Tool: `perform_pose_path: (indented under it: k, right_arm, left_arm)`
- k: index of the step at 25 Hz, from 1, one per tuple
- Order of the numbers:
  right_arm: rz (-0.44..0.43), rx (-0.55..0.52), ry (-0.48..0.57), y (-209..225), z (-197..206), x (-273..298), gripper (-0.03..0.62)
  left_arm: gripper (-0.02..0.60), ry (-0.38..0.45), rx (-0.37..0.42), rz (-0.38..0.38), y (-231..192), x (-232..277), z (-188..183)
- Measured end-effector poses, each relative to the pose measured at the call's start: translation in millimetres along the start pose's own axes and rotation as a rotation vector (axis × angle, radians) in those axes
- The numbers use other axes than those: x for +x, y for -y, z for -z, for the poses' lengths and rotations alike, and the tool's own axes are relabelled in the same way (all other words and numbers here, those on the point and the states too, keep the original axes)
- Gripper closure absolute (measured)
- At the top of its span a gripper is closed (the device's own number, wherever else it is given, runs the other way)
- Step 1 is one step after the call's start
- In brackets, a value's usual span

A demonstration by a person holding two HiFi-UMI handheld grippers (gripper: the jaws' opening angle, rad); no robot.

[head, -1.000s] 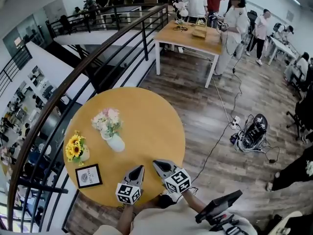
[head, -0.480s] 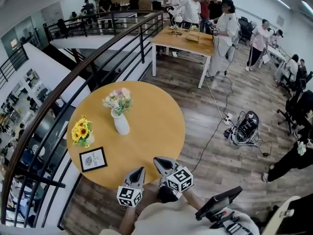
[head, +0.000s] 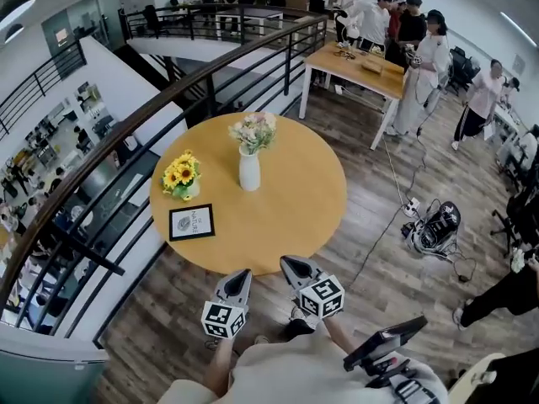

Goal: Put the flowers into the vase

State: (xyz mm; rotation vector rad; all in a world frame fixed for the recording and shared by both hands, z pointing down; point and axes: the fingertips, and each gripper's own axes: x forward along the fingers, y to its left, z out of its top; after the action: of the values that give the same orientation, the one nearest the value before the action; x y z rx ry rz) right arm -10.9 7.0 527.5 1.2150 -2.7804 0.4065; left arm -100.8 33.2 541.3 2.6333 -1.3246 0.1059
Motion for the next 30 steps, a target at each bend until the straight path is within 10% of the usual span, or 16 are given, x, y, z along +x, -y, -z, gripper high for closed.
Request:
perform_pose_path:
  k: [30]
  right_arm:
    - [-0.063, -0.043, 0.021, 27.3, -8.7, -20.1, 0.586]
  left_arm:
    - [0.575, 0.004, 0.033, -0.064, 40.9, 26.1, -15.2]
